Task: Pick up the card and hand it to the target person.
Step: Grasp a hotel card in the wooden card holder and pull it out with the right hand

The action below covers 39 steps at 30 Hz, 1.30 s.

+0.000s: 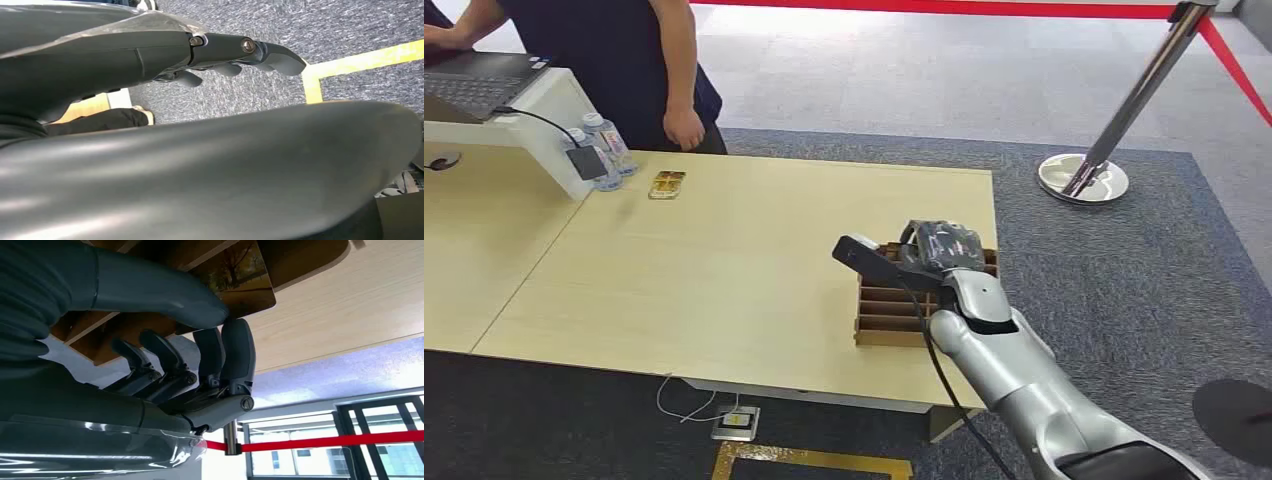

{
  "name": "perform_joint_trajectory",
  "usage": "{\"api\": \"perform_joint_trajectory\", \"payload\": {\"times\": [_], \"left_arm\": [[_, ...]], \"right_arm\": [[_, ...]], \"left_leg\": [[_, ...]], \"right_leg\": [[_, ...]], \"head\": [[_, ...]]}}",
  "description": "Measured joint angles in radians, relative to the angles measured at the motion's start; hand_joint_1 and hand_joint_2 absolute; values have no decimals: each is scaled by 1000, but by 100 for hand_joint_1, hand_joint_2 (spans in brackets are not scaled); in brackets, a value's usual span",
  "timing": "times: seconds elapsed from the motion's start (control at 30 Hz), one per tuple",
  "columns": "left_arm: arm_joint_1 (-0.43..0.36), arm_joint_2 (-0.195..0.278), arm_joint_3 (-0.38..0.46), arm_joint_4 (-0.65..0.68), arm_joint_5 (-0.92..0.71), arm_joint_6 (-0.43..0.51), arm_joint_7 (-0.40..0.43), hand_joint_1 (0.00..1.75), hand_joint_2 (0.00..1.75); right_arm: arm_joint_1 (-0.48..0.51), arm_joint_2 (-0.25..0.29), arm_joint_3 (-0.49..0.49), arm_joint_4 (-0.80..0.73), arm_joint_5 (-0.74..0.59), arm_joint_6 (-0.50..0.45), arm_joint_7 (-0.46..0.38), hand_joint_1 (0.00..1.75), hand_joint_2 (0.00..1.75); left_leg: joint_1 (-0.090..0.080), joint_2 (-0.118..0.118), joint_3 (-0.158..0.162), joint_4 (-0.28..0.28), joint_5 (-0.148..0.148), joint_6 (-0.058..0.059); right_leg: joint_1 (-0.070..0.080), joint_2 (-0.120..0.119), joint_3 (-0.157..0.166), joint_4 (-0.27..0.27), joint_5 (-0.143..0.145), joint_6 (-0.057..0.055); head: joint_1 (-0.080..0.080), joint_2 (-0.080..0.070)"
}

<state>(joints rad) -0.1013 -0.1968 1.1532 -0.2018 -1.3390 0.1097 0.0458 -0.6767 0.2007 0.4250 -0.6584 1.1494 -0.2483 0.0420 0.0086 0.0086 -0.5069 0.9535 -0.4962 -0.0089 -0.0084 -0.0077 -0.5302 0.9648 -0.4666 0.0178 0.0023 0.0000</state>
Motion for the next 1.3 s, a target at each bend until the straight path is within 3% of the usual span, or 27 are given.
{"api": "perform_joint_trajectory", "payload": {"times": [0.2,0.53,0.63,0.77,1.3], "left_arm": [[0,0,0,0,0,0,0,0,0],[0,0,0,0,2,4,2,0,0],[0,0,0,0,3,4,3,0,0],[0,0,0,0,3,4,3,0,0],[0,0,0,0,7,4,3,0,0]], "right_arm": [[0,0,0,0,5,-1,-2,131,175],[11,0,-15,-40,25,-1,-10,130,175],[19,0,-15,-65,30,2,-11,140,175],[23,0,-15,-88,33,10,-12,175,175],[31,0,-15,-137,26,25,-31,175,175]], "left_leg": [[0,0,0,0,0,0],[0,0,0,0,0,0],[0,0,0,0,0,0],[0,0,0,0,0,0],[0,0,0,0,0,0]], "right_leg": [[0,0,0,0,0,0],[0,0,0,0,0,0],[0,0,0,0,0,0],[0,0,0,0,0,0],[0,0,0,0,0,0]], "head": [[0,0],[0,0],[0,0],[0,0],[0,0]]}}
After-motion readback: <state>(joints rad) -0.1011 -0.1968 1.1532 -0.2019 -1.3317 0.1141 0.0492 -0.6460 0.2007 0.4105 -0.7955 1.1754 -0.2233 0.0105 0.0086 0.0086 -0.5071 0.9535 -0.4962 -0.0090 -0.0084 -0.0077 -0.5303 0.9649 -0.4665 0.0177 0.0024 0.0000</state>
